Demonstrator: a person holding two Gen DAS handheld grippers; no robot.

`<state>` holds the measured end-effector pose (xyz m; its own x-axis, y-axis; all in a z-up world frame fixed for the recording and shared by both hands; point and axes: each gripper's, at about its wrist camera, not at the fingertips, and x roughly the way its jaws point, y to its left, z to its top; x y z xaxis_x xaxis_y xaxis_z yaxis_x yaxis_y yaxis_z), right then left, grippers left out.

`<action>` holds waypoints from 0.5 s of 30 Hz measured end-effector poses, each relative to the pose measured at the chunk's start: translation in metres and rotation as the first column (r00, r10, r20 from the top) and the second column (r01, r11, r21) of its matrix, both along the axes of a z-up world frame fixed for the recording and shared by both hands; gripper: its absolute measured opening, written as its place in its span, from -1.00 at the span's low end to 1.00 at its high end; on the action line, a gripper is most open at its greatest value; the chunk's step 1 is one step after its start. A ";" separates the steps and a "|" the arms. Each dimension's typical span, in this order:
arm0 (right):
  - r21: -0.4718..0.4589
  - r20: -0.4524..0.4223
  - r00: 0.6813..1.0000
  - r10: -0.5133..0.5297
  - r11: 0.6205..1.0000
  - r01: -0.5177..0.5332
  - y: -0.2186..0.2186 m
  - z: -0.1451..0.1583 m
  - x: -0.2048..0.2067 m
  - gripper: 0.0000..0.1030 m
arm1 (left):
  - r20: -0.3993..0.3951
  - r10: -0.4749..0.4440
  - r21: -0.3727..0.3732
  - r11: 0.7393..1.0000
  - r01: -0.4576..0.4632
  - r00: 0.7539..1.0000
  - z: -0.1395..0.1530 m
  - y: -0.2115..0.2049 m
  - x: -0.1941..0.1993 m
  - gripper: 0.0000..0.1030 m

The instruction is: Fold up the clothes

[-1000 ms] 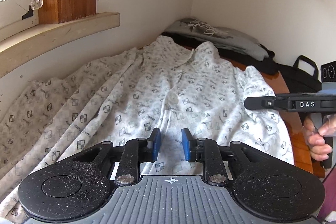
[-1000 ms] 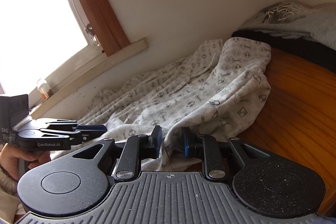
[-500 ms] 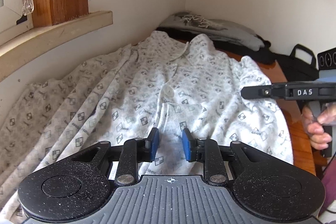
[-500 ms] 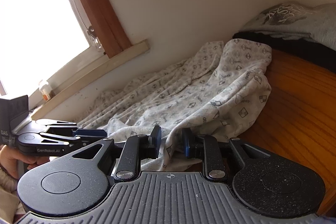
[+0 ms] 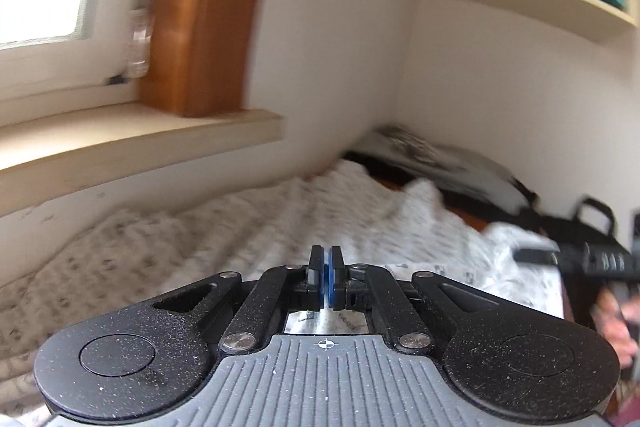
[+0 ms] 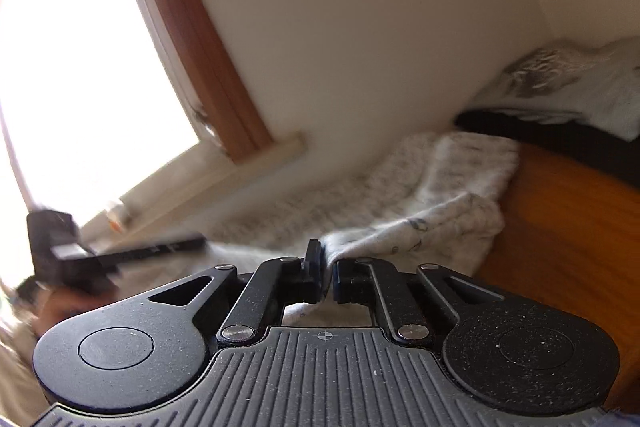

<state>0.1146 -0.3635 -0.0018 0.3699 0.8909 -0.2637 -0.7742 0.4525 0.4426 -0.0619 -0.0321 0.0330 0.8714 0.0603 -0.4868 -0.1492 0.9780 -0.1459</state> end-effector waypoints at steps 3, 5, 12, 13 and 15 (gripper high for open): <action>-0.066 -0.022 1.000 0.003 0.998 -0.005 0.006 -0.005 0.005 -0.89 | 0.016 0.032 -0.026 0.999 -0.032 0.999 -0.001 0.007 -0.001 -0.96; -0.109 -0.037 0.999 0.004 0.994 -0.009 0.009 -0.008 0.008 -0.81 | 0.007 0.036 -0.018 0.999 -0.036 0.999 -0.001 0.006 0.000 -0.90; -0.073 -0.022 1.000 -0.017 0.997 0.016 0.009 0.005 0.025 -0.83 | -0.084 -0.022 -0.031 0.999 0.020 0.996 -0.009 0.012 0.005 -0.32; -0.048 -0.011 1.000 -0.020 0.999 0.020 0.007 0.008 0.026 -0.91 | -0.092 -0.031 -0.030 0.999 0.028 0.995 -0.010 0.012 0.004 -0.32; -0.018 0.010 1.000 -0.027 0.999 0.027 0.004 0.010 0.027 -0.91 | -0.091 -0.050 -0.029 0.998 0.047 0.995 -0.010 0.012 0.002 -0.40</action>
